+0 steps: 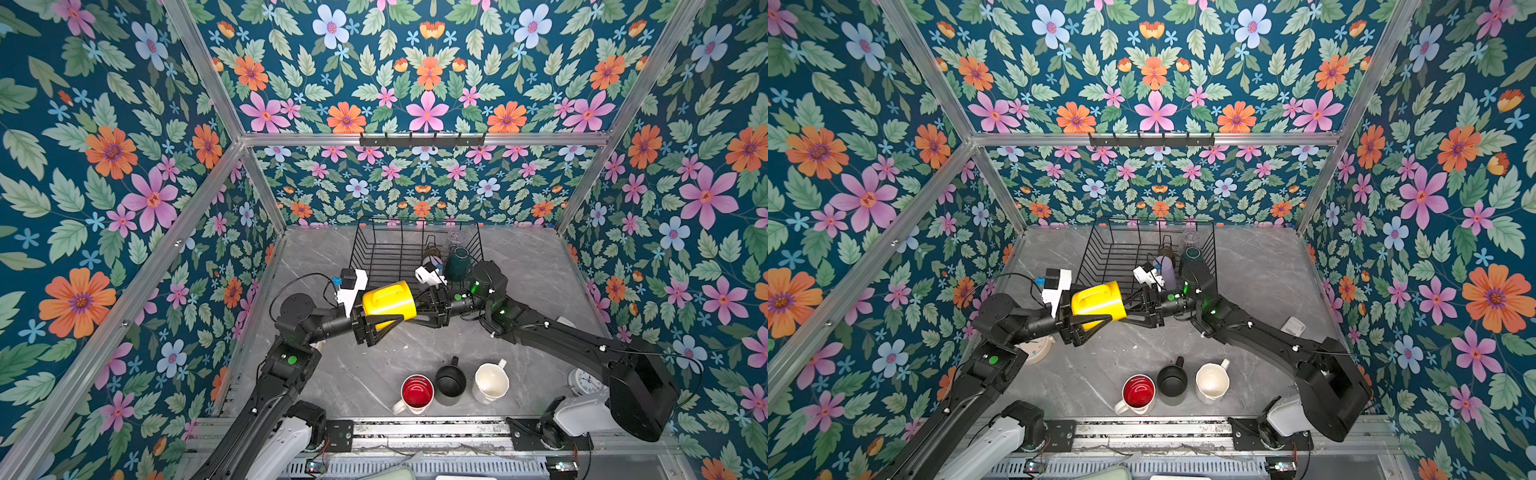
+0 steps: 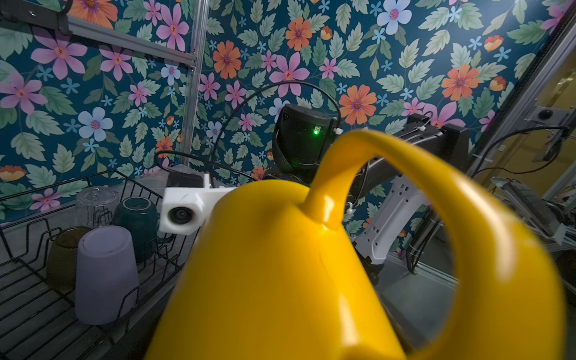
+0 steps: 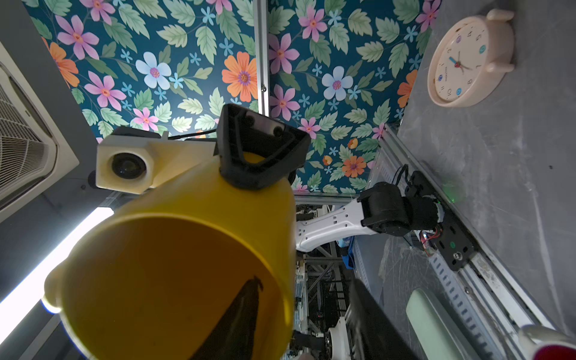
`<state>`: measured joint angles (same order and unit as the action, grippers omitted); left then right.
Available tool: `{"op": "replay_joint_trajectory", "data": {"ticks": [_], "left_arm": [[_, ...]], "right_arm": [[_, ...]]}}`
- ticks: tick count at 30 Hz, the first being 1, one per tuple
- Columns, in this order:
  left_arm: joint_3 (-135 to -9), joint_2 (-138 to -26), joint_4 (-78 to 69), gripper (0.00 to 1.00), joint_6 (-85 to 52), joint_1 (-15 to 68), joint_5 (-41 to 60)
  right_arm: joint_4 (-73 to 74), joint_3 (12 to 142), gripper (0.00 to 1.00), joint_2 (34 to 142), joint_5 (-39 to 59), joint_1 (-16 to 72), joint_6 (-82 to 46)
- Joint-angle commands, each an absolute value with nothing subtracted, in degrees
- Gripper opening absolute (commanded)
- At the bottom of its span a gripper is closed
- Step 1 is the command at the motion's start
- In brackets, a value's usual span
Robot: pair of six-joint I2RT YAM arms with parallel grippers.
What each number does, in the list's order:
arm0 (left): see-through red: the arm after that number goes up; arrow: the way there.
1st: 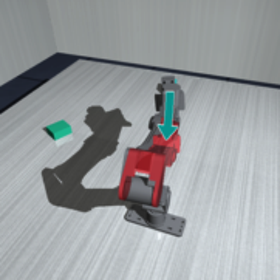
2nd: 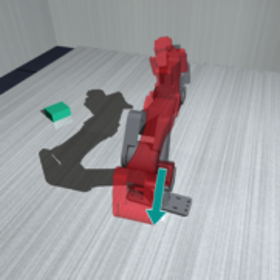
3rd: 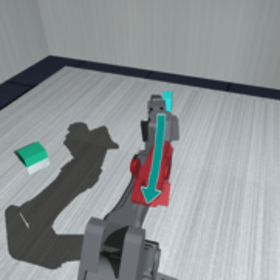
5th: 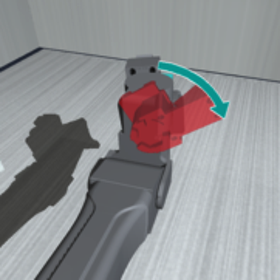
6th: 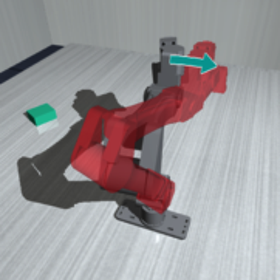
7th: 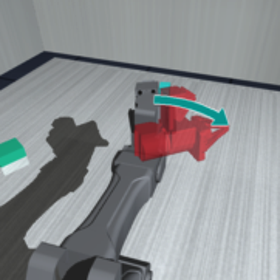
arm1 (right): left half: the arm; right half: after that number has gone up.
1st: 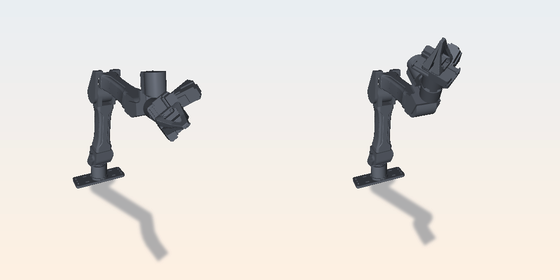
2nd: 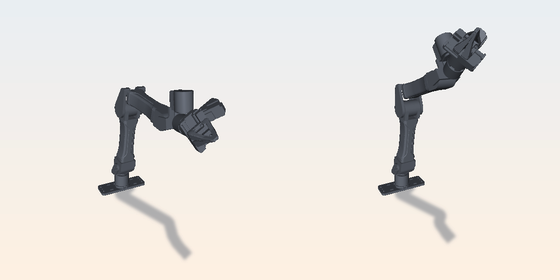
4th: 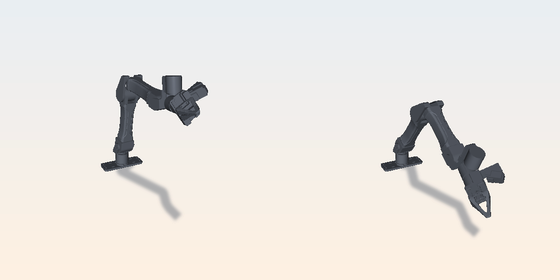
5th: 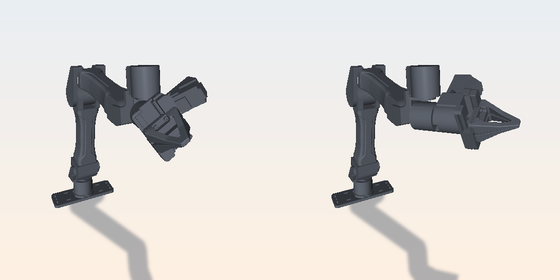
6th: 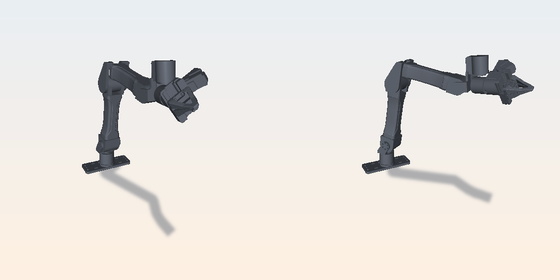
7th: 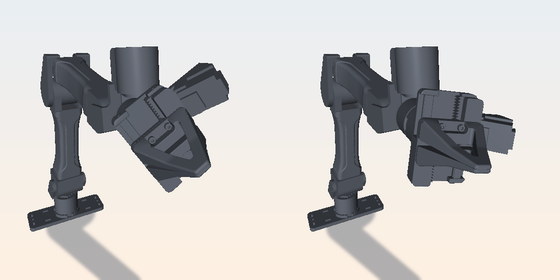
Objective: Load the cups into the dish rack
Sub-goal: 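Open the right gripper and withdraw it while the left carries the yellow mug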
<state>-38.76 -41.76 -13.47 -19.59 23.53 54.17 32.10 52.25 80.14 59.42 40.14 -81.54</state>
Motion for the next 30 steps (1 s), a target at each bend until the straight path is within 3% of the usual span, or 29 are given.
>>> {"op": "replay_joint_trajectory", "data": {"ticks": [1, 7, 14, 22, 30], "left_arm": [[-41.70, -42.45, -10.79, 0.00, -16.67, 23.54, 47.56], [-50.72, -49.88, 2.35, 0.00, -12.82, 23.38, 38.01], [-62.44, -61.55, 14.95, 0.00, -10.05, 23.41, 29.77], [-76.69, -75.19, 26.76, 0.00, -8.79, 23.38, 20.14], [-88.94, -87.72, 36.29, 0.00, -7.27, 23.43, 11.45]], "right_arm": [[28.24, 50.58, 0.51, 76.89, 57.21, 37.97, -77.63], [-7.18, 54.28, 0.68, 64.30, 44.19, 31.73, -55.68], [-24.80, 56.74, 0.83, 52.78, 27.11, 26.66, -42.17], [-34.85, 57.74, 0.85, 48.84, 12.34, 24.93, -34.19], [-34.42, 56.36, 0.79, 49.22, 19.41, 16.92, -33.02]]}}
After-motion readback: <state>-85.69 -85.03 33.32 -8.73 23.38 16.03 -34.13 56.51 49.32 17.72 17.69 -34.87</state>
